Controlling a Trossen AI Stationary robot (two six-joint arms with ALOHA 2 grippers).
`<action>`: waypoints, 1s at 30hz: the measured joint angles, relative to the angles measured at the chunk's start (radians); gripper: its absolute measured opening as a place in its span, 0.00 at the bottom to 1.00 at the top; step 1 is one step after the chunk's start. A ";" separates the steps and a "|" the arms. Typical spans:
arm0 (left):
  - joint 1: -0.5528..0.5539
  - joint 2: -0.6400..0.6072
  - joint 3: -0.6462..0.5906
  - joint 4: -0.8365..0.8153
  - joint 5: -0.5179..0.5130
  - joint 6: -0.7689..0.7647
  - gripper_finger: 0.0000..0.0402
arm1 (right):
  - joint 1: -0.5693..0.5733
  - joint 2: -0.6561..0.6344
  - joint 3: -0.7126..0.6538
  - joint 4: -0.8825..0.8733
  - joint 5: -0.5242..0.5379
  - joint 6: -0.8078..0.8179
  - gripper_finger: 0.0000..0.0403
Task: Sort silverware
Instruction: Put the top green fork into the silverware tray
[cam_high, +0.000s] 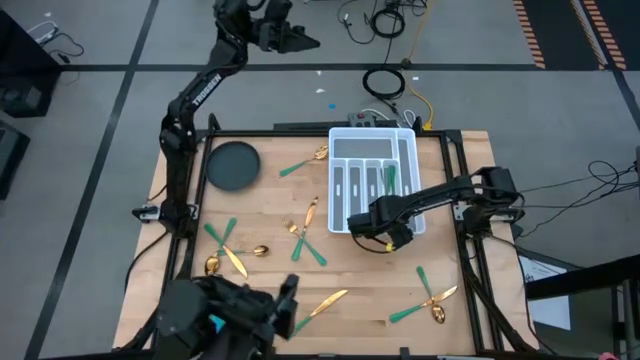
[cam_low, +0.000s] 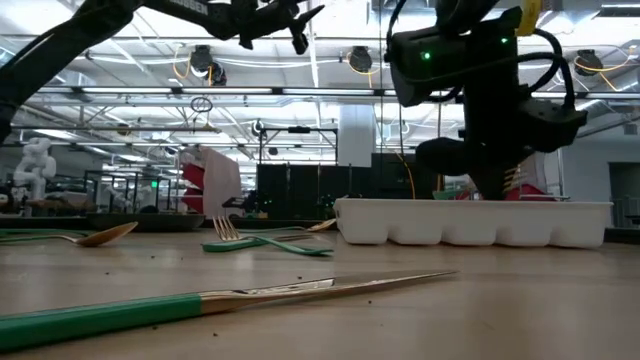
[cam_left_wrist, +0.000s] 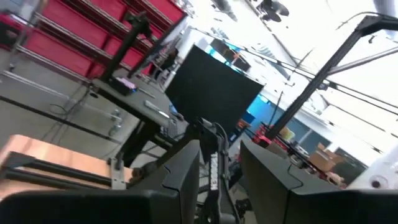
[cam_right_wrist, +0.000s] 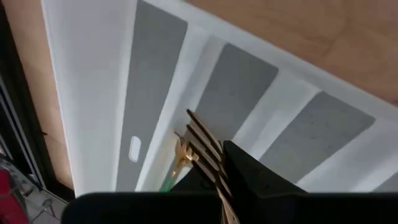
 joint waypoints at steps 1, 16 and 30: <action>0.011 0.000 0.000 0.006 -0.013 -0.002 0.31 | -0.004 0.002 0.000 0.000 0.000 0.000 0.00; 0.058 0.000 0.000 0.026 -0.056 -0.010 0.31 | -0.135 0.012 0.000 -0.052 0.002 0.017 0.00; 0.057 0.000 0.000 0.027 -0.056 -0.009 0.31 | -0.142 0.044 0.000 -0.065 -0.055 0.023 0.00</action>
